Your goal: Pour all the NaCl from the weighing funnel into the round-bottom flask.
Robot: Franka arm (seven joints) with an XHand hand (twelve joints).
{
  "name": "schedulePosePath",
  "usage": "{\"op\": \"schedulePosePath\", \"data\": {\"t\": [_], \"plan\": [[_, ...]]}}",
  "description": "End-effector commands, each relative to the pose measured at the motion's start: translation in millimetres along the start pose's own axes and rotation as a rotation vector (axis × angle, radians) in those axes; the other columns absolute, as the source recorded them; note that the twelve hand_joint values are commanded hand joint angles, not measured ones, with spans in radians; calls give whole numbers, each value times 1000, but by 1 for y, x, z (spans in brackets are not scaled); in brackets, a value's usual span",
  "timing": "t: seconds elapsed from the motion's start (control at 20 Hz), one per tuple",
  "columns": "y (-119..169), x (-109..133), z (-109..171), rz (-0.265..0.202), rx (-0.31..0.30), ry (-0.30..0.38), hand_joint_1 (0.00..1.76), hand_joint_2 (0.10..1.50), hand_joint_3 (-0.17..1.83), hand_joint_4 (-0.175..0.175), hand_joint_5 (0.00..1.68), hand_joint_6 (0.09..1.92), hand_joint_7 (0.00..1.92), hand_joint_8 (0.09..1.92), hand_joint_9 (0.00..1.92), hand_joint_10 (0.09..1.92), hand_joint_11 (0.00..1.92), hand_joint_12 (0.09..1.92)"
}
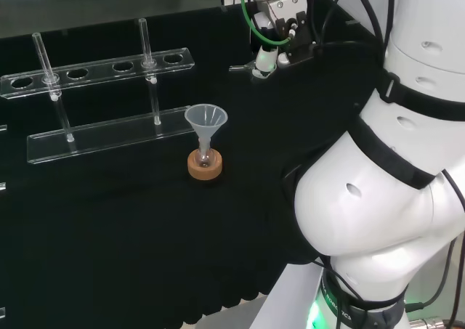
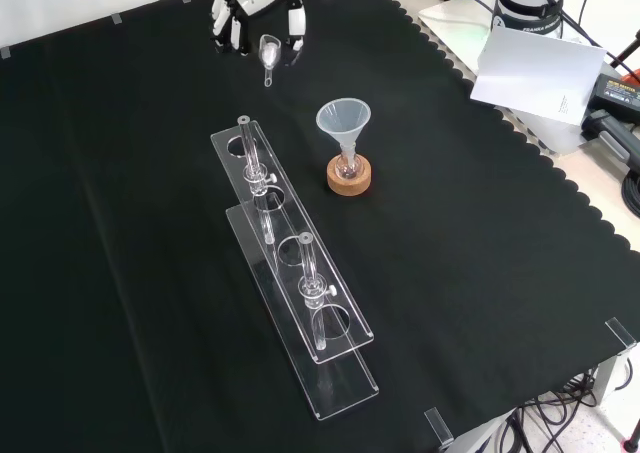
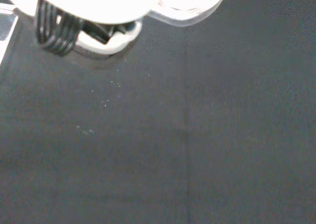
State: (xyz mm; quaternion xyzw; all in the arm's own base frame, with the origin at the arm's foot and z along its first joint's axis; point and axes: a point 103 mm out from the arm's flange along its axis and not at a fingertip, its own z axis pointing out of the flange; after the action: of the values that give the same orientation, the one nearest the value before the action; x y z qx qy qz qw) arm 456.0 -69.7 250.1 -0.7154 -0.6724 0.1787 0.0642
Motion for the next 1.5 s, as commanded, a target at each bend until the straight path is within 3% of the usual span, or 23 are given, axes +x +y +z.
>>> {"op": "schedulePosePath", "data": {"t": [0.05,0.25,0.75,1.0,1.5], "plan": [[-30,23,0,-10,3,-20,1129,568,840,175,1246,814,534,705,876,445,733,1102],[-49,15,-2,-13,-12,-2,1129,569,840,175,1244,816,530,706,876,443,732,1101],[-83,46,-14,-24,44,-55,1128,570,841,175,1241,822,524,708,875,438,728,1101],[-88,57,-9,-33,62,-96,1128,570,842,175,1240,825,523,709,875,437,727,1101],[-84,51,1,-44,101,-161,1127,570,843,175,1238,830,520,711,875,434,725,1102]]}}
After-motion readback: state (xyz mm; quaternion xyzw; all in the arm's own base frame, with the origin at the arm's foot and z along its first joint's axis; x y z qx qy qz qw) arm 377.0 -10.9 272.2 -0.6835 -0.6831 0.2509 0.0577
